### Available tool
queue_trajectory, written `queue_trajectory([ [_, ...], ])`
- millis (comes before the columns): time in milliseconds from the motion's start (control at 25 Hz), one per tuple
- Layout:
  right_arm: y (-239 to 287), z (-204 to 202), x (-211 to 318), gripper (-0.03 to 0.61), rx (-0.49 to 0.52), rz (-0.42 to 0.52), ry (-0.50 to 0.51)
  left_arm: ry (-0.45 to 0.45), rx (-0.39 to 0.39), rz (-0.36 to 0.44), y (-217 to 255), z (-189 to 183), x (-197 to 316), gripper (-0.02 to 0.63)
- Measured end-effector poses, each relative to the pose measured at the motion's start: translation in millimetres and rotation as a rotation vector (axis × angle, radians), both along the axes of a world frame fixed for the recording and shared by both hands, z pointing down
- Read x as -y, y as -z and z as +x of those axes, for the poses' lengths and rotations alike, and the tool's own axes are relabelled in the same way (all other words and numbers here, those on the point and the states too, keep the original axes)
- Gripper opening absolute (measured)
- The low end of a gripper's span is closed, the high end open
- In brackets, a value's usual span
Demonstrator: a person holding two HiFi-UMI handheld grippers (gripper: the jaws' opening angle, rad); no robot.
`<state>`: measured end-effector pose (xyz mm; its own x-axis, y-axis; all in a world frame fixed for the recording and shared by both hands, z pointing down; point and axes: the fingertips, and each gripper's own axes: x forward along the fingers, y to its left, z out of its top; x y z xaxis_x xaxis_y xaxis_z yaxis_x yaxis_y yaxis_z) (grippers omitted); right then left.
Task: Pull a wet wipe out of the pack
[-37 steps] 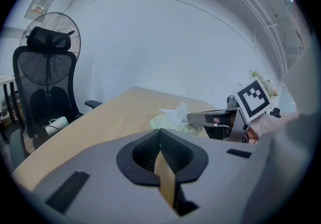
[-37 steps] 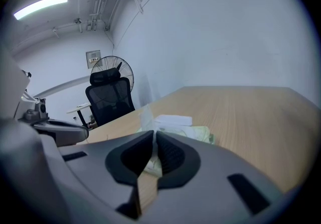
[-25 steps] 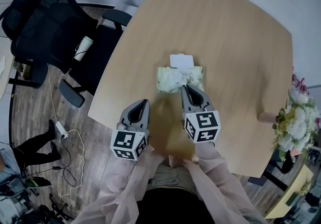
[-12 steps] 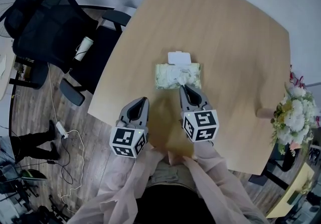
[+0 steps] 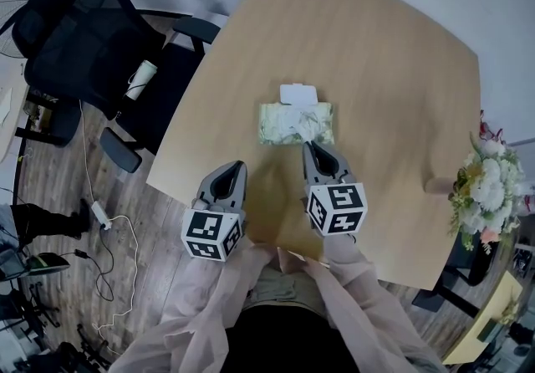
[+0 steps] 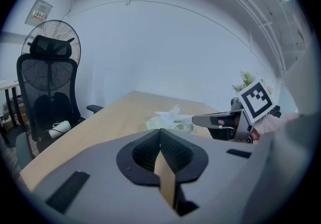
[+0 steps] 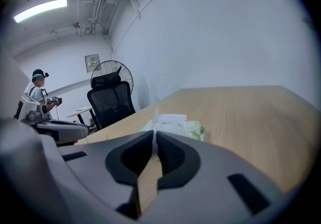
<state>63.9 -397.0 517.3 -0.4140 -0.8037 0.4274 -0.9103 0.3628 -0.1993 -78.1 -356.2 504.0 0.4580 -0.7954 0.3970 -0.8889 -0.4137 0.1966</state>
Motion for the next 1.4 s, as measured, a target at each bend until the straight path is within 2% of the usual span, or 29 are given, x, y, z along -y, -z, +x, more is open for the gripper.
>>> queue_trajectory([
  [1400,21.4,18.7,-43.5,0.028,0.019,0.047,-0.026,0.019,0.007,0.062,20.4,0.0,-40.0,0.012],
])
